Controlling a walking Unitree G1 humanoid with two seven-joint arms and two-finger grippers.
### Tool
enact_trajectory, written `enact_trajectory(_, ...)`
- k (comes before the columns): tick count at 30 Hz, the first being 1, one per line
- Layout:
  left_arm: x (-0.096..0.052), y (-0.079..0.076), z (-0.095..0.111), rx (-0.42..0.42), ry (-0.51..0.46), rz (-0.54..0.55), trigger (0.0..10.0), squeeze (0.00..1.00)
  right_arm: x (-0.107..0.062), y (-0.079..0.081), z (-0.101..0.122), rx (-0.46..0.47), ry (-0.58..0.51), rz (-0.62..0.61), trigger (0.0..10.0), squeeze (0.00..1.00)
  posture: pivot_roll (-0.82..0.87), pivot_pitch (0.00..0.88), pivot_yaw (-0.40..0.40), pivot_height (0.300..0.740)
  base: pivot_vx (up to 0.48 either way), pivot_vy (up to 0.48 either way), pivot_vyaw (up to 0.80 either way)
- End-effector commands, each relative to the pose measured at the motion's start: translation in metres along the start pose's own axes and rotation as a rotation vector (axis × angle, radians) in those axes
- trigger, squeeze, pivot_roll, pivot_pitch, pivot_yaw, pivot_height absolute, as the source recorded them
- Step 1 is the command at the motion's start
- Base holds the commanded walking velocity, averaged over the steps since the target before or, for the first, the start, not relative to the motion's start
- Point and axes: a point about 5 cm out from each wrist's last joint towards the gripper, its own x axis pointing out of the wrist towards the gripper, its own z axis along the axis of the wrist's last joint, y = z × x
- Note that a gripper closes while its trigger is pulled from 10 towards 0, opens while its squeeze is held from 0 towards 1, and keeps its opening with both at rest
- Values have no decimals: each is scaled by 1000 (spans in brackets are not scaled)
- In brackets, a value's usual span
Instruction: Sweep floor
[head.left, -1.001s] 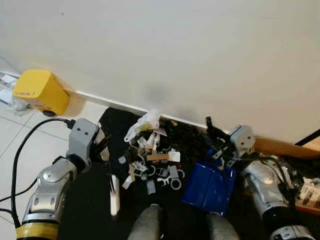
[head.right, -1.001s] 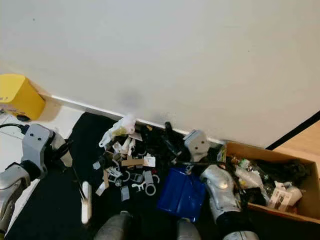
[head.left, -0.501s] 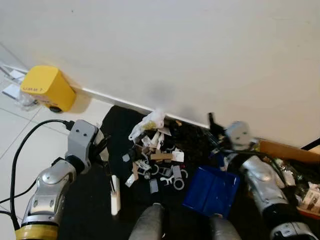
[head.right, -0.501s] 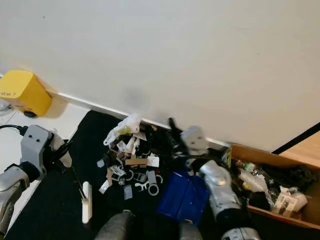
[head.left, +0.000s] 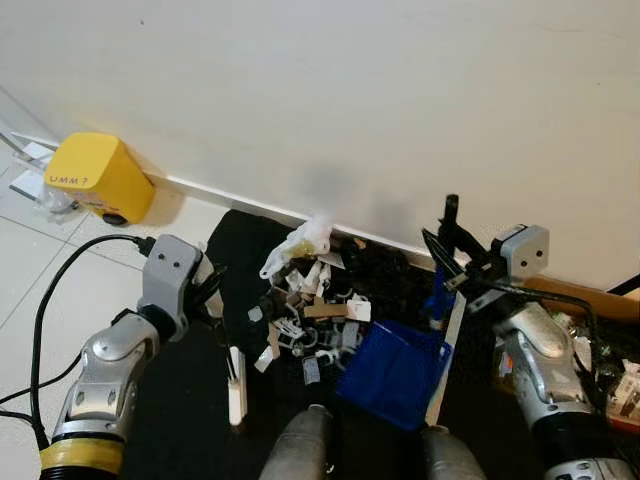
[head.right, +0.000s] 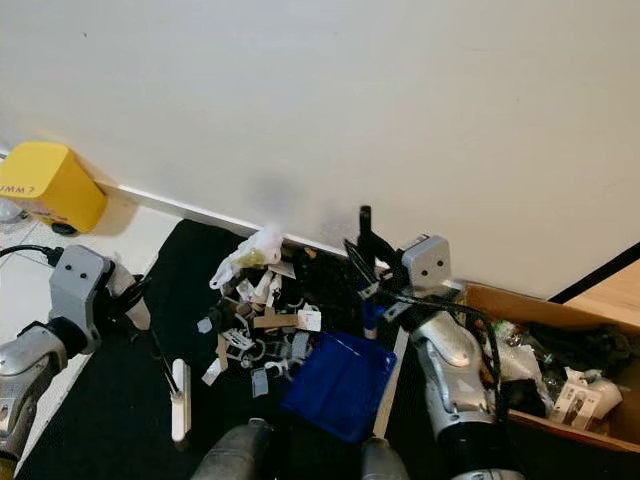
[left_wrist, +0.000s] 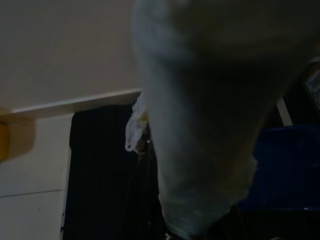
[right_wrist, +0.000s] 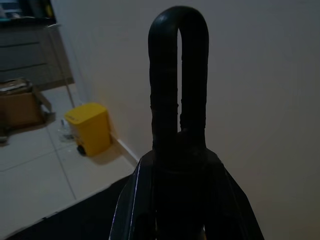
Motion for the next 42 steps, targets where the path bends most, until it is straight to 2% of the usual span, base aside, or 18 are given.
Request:
enact_trajectory(1,-3,-4,-9,-9,20,1,10000,0,-8,12,-17,46,63,36,10000,0,212,218,122,740,0,0,0)
enact_trajectory(5,-4,-6,-10,-15,21,5,10000,0,-28,21,-44,13,230,100,10000,0,215,220,113,740,0,0,0)
enact_trajectory(6,-4,-6,-10,-15,21,5,10000,0,-28,21,-44,13,230,100,10000,0,215,220,113,740,0,0,0)
enact_trajectory(8,-5,-5,-11,-18,22,10,10000,0,-42,25,-55,-25,314,148,10000,0,209,222,112,740,0,0,0)
enact_trajectory(9,-5,-5,-11,-18,22,10,10000,0,-42,25,-55,-25,314,148,10000,0,209,222,112,740,0,0,0)
enact_trajectory(14,-3,-7,-12,-22,19,9,10000,0,-56,21,-61,-138,408,218,10000,0,201,224,111,740,0,0,0)
enact_trajectory(18,-2,-8,-12,-24,17,7,10000,0,-61,11,-56,-193,448,258,10000,0,197,226,106,740,0,0,0)
enact_trajectory(21,-3,-9,-12,-25,18,6,10000,0,-67,-5,-50,-276,538,292,10000,0,191,229,103,740,0,0,0)
enact_trajectory(22,-3,-9,-12,-25,18,6,10000,0,-67,-5,-50,-276,538,292,10000,0,191,229,103,740,0,0,0)
enact_trajectory(25,-4,-11,-15,-29,25,2,10000,0,-73,-29,-37,-397,663,302,10000,0,186,230,103,740,0,0,0)
enact_trajectory(26,-4,-11,-15,-29,25,2,10000,0,-73,-29,-37,-397,663,302,10000,0,186,230,103,740,0,0,0)
enact_trajectory(27,-3,-12,-15,-32,29,-1,10000,0,-72,-42,-28,-456,698,284,10000,0,181,228,105,740,0,0,0)
enact_trajectory(28,-3,-12,-15,-33,29,-3,10000,0,-71,-46,-25,-482,709,274,10000,0,181,228,105,740,0,0,0)
enact_trajectory(30,-2,-12,-15,-33,29,-4,10000,0,-71,-48,-24,-506,723,282,10000,0,181,228,105,740,0,0,0)
enact_trajectory(33,-1,-13,-15,-32,28,-8,10000,0,-79,-51,-28,-568,809,336,10000,0,183,223,107,740,0,0,0)
enact_trajectory(35,-1,-12,-15,-31,28,-7,10000,0,-81,-51,-29,-574,825,345,10000,0,183,223,107,740,0,0,0)
enact_trajectory(40,-1,-10,-15,-30,30,-5,10000,0,-79,-50,-29,-554,816,319,10000,0,181,218,107,740,0,0,0)
enact_trajectory(42,-2,-11,-16,-30,33,-4,10000,0,-72,-53,-28,-530,776,207,10000,0,183,215,103,740,0,0,0)
